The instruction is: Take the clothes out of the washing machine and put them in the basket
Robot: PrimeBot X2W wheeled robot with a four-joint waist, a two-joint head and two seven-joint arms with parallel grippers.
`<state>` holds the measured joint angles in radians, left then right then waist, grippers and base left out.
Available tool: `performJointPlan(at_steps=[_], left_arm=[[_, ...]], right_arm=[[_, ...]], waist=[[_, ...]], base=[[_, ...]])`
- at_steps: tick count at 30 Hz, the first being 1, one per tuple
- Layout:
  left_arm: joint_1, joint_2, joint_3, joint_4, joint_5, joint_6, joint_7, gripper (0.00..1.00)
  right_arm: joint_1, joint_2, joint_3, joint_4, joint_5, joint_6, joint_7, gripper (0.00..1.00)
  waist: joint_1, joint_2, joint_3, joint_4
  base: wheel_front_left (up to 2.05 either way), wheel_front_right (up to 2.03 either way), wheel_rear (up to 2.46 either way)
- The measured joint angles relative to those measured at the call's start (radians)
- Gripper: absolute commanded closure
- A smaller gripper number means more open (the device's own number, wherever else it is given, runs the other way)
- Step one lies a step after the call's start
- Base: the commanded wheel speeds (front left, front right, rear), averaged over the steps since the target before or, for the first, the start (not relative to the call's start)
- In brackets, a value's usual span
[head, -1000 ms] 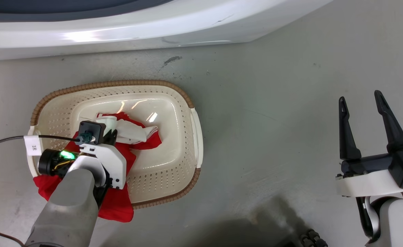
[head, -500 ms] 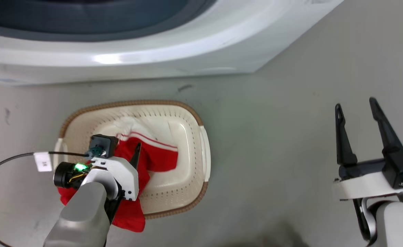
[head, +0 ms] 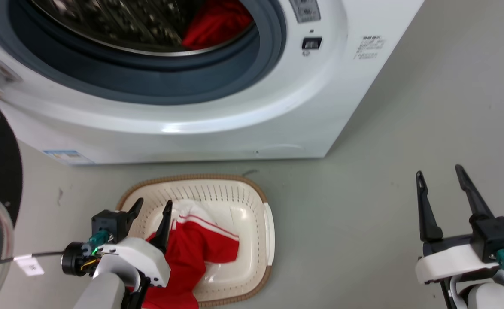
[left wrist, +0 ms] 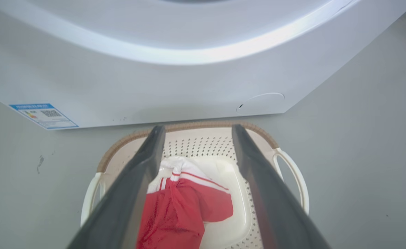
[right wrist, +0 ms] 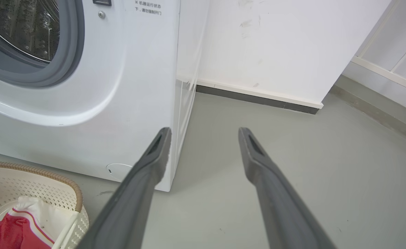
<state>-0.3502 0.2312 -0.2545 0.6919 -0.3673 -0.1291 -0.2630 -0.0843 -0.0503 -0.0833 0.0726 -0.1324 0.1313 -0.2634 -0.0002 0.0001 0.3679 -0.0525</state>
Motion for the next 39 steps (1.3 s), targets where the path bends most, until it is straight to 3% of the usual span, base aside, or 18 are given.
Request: performJointPlan(at_steps=[9, 18, 25, 33, 39], left_arm=[[0.113, -0.003, 0.067, -0.197, 0.073, 0.000, 0.000, 0.00], [0.079, 0.051, 0.057, -0.261, 0.092, 0.000, 0.000, 0.00], [-0.101, 0.145, -0.012, -0.272, 0.066, 0.000, 0.059, 0.00], [-0.412, 0.269, -0.063, -0.270, -0.022, 0.000, 0.239, 0.00], [-0.668, 0.342, -0.113, -0.193, -0.089, 0.000, 0.423, 0.00]], right_arm=[[0.032, 0.000, 0.020, 0.010, 0.008, 0.000, 0.000, 0.00], [0.035, 0.000, 0.033, 0.009, 0.033, 0.000, 0.000, 0.00], [0.019, 0.000, 0.032, 0.000, 0.055, 0.000, 0.000, 0.00], [-0.031, 0.000, 0.059, -0.016, 0.108, 0.000, 0.000, 0.00], [-0.055, -0.001, 0.081, -0.029, 0.163, 0.000, 0.000, 0.00]], waist=[[-0.0001, 0.0000, -0.109, 0.001], [0.0000, 0.0000, -0.091, -0.047], [0.0001, 0.0000, -0.026, -0.098], [0.0003, 0.0000, 0.084, -0.177], [0.0003, 0.0000, 0.187, -0.242]], base=[[0.00, 0.00, 0.00], [0.00, 0.00, 0.00], [0.00, 0.00, 0.00], [0.00, 0.00, 0.00], [0.00, 0.00, 0.00]])
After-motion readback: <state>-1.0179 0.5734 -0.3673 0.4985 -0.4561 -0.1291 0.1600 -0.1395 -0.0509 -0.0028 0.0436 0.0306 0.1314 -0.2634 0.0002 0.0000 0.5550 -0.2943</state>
